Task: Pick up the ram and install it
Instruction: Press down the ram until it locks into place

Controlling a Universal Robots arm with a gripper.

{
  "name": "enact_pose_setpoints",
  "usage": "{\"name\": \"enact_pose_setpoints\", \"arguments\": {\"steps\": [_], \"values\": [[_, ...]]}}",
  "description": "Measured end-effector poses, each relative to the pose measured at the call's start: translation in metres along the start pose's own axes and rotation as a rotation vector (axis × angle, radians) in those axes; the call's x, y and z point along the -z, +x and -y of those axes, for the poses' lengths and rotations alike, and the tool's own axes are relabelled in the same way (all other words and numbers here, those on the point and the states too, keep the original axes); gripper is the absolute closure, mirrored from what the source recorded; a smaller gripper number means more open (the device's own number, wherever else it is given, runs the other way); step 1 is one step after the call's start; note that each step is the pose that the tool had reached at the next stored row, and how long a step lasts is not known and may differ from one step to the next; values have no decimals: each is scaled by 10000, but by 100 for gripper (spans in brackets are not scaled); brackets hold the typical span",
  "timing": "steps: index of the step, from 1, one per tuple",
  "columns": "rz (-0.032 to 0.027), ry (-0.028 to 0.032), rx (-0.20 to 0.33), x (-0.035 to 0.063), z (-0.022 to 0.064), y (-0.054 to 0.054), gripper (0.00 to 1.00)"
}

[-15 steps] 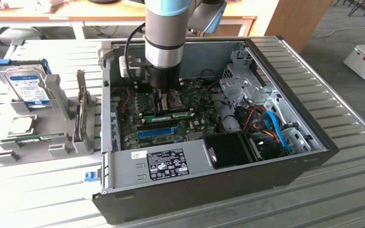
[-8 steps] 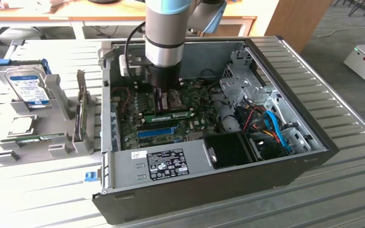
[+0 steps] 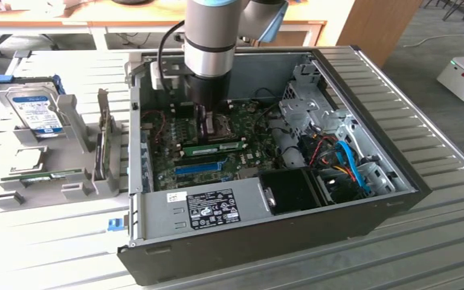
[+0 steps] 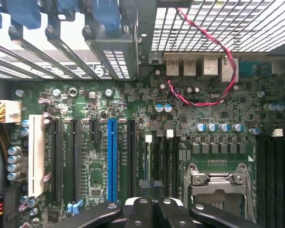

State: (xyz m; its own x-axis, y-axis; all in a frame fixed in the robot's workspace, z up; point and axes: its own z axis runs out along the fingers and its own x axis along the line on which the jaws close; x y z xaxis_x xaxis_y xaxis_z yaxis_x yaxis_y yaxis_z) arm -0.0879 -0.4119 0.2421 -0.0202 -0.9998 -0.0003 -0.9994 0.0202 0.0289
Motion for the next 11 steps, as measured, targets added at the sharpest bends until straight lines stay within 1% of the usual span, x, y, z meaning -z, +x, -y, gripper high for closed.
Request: {"name": "enact_pose_setpoints", "arguments": {"steps": [11], "values": [[0, 0, 0, 279, -8, 0, 89]]}}
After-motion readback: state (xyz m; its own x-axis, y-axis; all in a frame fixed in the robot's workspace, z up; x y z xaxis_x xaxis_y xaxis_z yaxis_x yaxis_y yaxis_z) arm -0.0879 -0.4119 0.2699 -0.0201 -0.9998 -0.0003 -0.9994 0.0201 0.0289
